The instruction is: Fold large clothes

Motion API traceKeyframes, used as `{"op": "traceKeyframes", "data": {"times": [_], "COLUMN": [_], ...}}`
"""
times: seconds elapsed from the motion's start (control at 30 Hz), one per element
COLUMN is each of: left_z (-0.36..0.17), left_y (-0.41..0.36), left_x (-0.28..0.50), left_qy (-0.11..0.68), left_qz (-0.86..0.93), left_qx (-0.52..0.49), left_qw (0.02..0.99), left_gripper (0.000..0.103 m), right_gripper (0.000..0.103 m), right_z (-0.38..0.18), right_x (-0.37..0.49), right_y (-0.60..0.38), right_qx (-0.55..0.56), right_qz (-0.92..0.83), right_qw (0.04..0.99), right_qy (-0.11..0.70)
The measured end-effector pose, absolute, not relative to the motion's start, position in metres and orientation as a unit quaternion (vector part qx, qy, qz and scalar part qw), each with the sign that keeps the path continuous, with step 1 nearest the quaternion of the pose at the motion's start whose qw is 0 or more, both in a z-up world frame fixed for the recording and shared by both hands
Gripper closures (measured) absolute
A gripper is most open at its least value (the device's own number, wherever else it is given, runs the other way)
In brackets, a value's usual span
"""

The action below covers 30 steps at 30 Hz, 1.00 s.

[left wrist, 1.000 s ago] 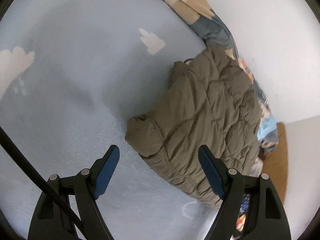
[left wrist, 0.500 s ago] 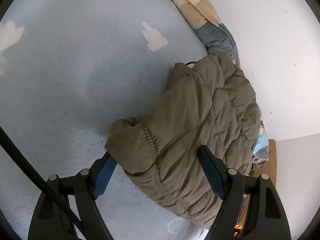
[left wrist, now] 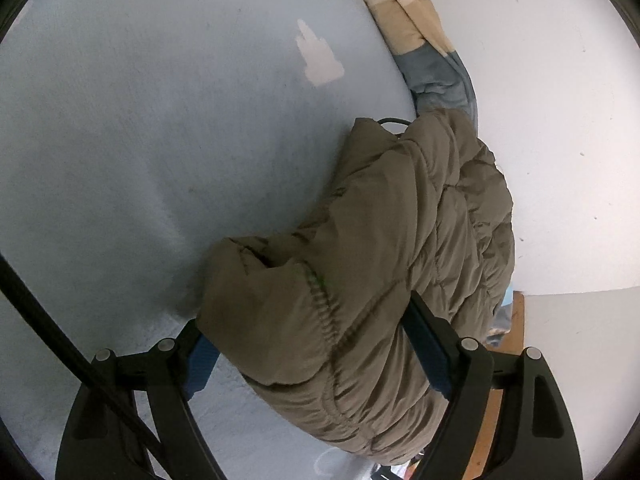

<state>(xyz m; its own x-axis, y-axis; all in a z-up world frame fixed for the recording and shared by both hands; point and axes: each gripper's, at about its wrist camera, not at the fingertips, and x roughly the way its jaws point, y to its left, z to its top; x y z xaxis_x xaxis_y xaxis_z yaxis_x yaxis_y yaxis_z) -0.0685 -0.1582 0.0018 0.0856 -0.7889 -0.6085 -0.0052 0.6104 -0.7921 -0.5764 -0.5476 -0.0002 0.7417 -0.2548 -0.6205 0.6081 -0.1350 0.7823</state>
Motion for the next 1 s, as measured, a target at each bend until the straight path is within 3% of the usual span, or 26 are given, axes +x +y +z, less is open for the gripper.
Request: {"op": "traceKeyframes", "data": {"times": [0.03, 0.2, 0.3, 0.67, 1.0], "left_z": [0.004, 0.022, 0.041, 0.089, 0.116], "left_y": [-0.159, -0.168, -0.181, -0.225, -0.219], "left_x": [-0.069, -0.072, -0.079, -0.121, -0.143], "left_qy": [0.604, 0.585, 0.564, 0.442, 0.404], "left_qz": [-0.298, -0.304, -0.308, -0.306, -0.315], "left_qx": [-0.323, -0.271, -0.194, 0.053, 0.081], "left_qw": [0.665, 0.701, 0.741, 0.841, 0.855], "left_gripper": [0.02, 0.04, 0.047, 0.055, 0.057], "right_gripper": [0.02, 0.053, 0.063, 0.073, 0.075], "right_z": [0.0, 0.017, 0.042, 0.095, 0.122], "right_x": [-0.576, -0.564, -0.544, -0.498, -0.497], "right_y": [-0.548, -0.549, -0.544, -0.511, -0.484], "right_qx": [0.674, 0.623, 0.533, 0.281, 0.184], "right_qz": [-0.335, -0.355, -0.386, -0.439, -0.443], "right_qw": [0.645, 0.678, 0.721, 0.797, 0.824], "right_qy": [0.132, 0.162, 0.214, 0.304, 0.301]}}
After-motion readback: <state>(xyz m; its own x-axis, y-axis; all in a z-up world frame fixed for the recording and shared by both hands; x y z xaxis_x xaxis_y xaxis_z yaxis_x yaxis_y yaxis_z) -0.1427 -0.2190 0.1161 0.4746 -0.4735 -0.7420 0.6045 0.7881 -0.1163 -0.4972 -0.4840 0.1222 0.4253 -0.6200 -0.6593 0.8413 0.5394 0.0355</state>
